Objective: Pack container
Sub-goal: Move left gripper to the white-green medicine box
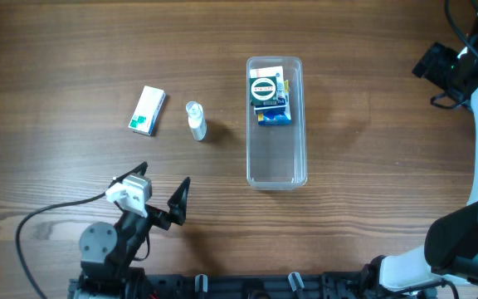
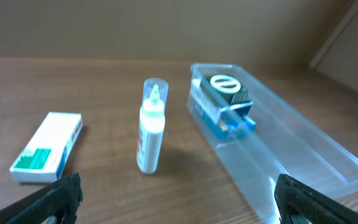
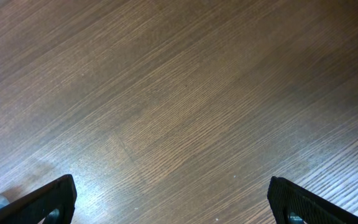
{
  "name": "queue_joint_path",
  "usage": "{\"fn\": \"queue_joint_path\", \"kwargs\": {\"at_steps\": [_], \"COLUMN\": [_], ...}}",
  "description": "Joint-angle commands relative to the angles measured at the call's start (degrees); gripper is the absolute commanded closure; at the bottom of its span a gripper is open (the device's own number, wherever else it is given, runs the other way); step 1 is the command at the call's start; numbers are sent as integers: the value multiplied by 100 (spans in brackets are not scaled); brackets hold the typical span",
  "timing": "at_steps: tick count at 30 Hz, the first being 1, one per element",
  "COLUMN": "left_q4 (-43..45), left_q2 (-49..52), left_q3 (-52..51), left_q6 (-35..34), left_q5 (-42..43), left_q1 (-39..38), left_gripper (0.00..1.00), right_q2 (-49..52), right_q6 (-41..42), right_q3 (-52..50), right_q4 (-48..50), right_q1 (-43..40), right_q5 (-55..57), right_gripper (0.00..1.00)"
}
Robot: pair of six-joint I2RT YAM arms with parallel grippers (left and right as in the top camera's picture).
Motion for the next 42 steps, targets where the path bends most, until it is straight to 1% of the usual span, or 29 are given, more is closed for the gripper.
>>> {"fn": "queue_joint_path", "kwargs": {"at_steps": [1, 3, 4, 6, 9, 12, 14, 17, 20, 22, 23, 25, 29, 34, 36, 38, 42], "left_q4": [-625, -1137, -1808, -2459, -3563, -4203, -4424, -4564, -4553, -4395, -4376, -4527, -4977, -5322, -5289, -5145, -4599], "left_q2": [662, 1274, 2033, 2761, 4076, 4937, 5261, 5510, 5440, 5372, 5401, 5676, 6780, 8253, 8609, 8872, 9047], "left_q3": [988, 1554, 2236, 2896, 4188, 5272, 5755, 6192, 6218, 6218, 6218, 6218, 6352, 7112, 7385, 7517, 7517], "left_q6": [-33, -33, -31, -24, 98, 98, 96, 98, 116, 118, 120, 118, 234, 592, 682, 933, 929], "left_q5": [-2, -136, -334, -452, -485, -789, -979, -1344, -1799, -2277, -2319, -2291, -2122, -1862, -1814, -1556, -1556], "left_q1": [37, 37, 37, 37, 37, 37, 37, 37, 37, 59, 120, 323, 678, 907, 986, 1047, 1075], "left_gripper": [0, 0, 0, 0, 0, 0, 0, 0, 0, 0, 0, 0, 0, 0, 0, 0, 0], "right_q2": [79, 79, 79, 79, 79, 79, 79, 79, 79, 79, 79, 79, 79, 79, 79, 79, 79], "right_q6": [28, 26, 26, 26, 28, 26, 26, 28, 26, 26, 31, 28, 26, 28, 26, 26, 26], "right_q3": [-55, -55, -55, -55, -55, -55, -55, -55, -55, -55, -55, -55, -55, -55, -55, -55, -55], "right_q4": [35, 35, 35, 35, 35, 35, 35, 35, 35, 35, 35, 35, 35, 35, 35, 35, 35], "right_q1": [-13, -13, -13, -13, -13, -13, -13, -13, -13, -13, -13, -13, -13, -13, -13, -13, -13], "right_q5": [-72, -72, -72, -72, -72, -72, -72, -72, -72, -72, -72, -72, -72, -72, -72, -72, -72], "right_gripper": [0, 0, 0, 0, 0, 0, 0, 0, 0, 0, 0, 0, 0, 0, 0, 0, 0]}}
